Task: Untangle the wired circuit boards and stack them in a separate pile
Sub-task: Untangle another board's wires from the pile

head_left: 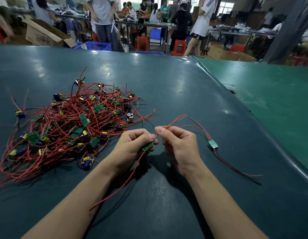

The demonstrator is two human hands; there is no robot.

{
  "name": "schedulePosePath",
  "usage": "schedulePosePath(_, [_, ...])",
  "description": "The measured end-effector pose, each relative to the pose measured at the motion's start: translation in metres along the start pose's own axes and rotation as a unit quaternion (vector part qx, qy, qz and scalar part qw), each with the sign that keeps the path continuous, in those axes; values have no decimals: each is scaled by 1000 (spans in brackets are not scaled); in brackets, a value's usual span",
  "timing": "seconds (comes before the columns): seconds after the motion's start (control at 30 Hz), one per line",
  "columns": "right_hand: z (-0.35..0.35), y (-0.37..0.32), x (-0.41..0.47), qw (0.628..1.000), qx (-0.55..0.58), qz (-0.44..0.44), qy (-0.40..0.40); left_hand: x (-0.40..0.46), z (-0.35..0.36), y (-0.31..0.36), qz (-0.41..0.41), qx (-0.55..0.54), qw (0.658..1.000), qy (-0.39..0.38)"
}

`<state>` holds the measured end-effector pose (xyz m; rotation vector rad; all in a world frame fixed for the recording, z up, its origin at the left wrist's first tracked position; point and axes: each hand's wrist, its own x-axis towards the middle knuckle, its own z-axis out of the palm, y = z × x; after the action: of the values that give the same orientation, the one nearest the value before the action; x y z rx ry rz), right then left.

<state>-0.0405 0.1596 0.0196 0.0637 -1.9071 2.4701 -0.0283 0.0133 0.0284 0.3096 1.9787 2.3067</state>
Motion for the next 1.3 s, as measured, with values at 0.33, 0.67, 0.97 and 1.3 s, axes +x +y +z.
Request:
schedulePosePath(0.33, [-8, 2, 15, 978, 50, -42, 199, -1, 3, -1, -2, 10, 1000, -28])
schedulePosePath(0.67, [-20, 1, 22, 988, 30, -68, 133, -6, -1, -1, -7, 31, 999, -38])
schedulePosePath(0.97, [-25, 6, 20, 944, -126, -186, 242, -4, 1, -3, -1, 34, 999, -3])
schedulePosePath(1.3, [0, 0, -5, 994, 1, 61, -89, -1, 4, -5, 2, 47, 997, 59])
